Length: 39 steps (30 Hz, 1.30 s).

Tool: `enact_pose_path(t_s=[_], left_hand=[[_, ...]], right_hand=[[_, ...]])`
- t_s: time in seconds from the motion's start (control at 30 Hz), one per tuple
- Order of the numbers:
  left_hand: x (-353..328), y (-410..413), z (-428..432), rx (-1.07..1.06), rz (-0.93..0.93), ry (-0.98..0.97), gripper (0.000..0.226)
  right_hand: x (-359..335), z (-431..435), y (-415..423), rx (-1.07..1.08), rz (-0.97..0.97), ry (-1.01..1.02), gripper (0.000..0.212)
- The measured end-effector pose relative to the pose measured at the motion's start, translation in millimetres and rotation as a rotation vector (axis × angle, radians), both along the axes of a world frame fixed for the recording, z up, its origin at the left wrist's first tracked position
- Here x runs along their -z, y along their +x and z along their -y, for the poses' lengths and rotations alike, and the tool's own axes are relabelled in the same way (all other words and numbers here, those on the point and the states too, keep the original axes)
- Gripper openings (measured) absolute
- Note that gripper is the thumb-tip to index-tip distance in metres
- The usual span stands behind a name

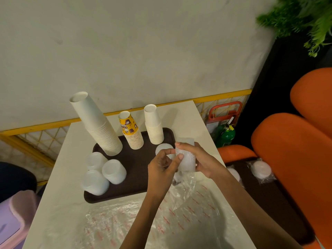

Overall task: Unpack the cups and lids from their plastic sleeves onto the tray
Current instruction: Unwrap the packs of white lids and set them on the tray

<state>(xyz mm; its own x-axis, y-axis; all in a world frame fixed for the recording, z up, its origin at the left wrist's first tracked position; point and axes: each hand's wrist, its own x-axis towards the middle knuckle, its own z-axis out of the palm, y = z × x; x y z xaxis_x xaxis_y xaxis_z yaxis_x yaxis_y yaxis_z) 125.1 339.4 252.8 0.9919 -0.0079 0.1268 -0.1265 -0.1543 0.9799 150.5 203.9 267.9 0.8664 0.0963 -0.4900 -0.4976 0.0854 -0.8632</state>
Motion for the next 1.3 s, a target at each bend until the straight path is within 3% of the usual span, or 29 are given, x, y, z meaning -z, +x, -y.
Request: enact_pose_path(t_s=[0.17, 0.37, 0.63, 0.77, 0.9, 1.07, 1.3], left_hand=[[0, 4, -2, 0.051, -0.026, -0.105, 0.016], [1, 5, -4, 0.069, -0.047, -0.136, 0.010], [1, 7, -6, 0.101, -0.089, -0.184, 0.014], [3, 9, -7, 0.087, -0.105, -0.183, 0.014], [4, 10, -9, 0.069, -0.129, -0.198, 0.016], [7, 10, -9, 0.020, -0.153, -0.215, 0.016], [14, 13, -6, 0.006, -0.178, -0.190, 0.016]], right_hand=[[-5, 2, -2, -0.032, 0.029, -0.030, 0.086], [-3, 4, 1, -0.047, 0.002, -0.043, 0.062], [-3, 3, 4, -0.032, 0.008, -0.030, 0.065], [-3, 2, 4, -0.035, 0.016, -0.038, 0.079], [-1, 3, 5, -0.028, 0.000, -0.046, 0.080], [1, -1, 7, 0.003, -0.018, -0.089, 0.064], [5, -5, 8, 0.055, -0.020, -0.193, 0.069]])
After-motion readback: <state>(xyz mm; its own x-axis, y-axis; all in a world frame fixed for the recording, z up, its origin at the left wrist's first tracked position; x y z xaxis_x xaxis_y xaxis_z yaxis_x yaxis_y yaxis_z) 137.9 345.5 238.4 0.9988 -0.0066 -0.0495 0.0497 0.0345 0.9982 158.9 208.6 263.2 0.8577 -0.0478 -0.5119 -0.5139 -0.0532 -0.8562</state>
